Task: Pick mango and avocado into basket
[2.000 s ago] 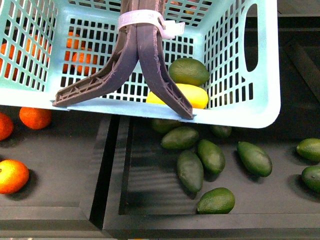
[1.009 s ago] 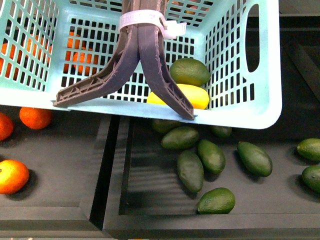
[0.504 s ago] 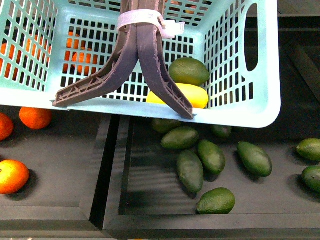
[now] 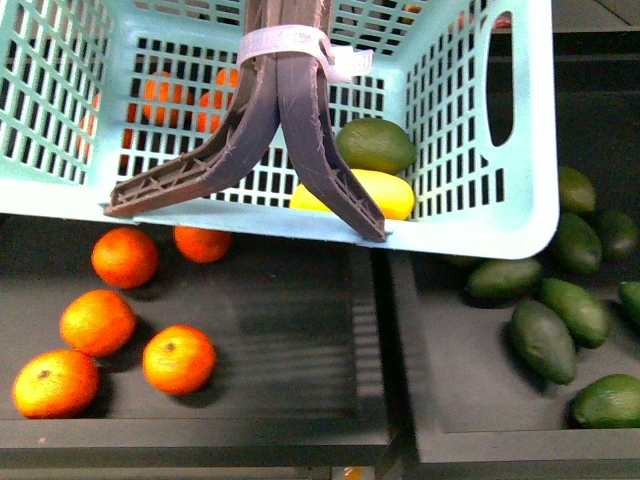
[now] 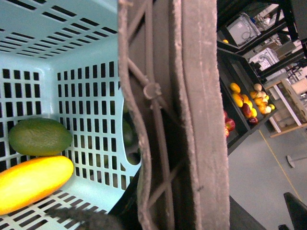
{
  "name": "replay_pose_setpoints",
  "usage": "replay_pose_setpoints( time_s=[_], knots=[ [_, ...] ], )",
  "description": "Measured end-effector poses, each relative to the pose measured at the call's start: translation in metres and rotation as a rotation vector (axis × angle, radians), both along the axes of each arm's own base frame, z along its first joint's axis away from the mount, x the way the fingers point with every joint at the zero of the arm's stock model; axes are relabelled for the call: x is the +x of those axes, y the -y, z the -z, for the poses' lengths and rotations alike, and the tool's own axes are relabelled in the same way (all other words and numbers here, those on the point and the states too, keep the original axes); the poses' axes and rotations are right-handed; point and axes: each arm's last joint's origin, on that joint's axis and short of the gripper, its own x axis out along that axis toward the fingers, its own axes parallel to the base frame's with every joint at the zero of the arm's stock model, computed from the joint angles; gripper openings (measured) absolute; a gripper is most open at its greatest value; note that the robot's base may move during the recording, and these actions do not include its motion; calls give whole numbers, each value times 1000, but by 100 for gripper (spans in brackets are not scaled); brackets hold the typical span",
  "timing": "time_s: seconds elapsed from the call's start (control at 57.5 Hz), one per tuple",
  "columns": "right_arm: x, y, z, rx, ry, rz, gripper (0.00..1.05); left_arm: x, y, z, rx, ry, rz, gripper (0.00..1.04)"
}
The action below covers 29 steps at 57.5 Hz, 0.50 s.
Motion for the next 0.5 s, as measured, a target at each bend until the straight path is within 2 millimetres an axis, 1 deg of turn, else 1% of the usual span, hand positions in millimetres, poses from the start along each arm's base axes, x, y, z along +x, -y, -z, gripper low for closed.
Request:
replay_pose_setpoints(
  time_s=[0.504],
  knots=[
    [0, 0, 0, 0, -2, -1, 96, 0, -1, 0, 0, 0, 4, 14]
  ],
)
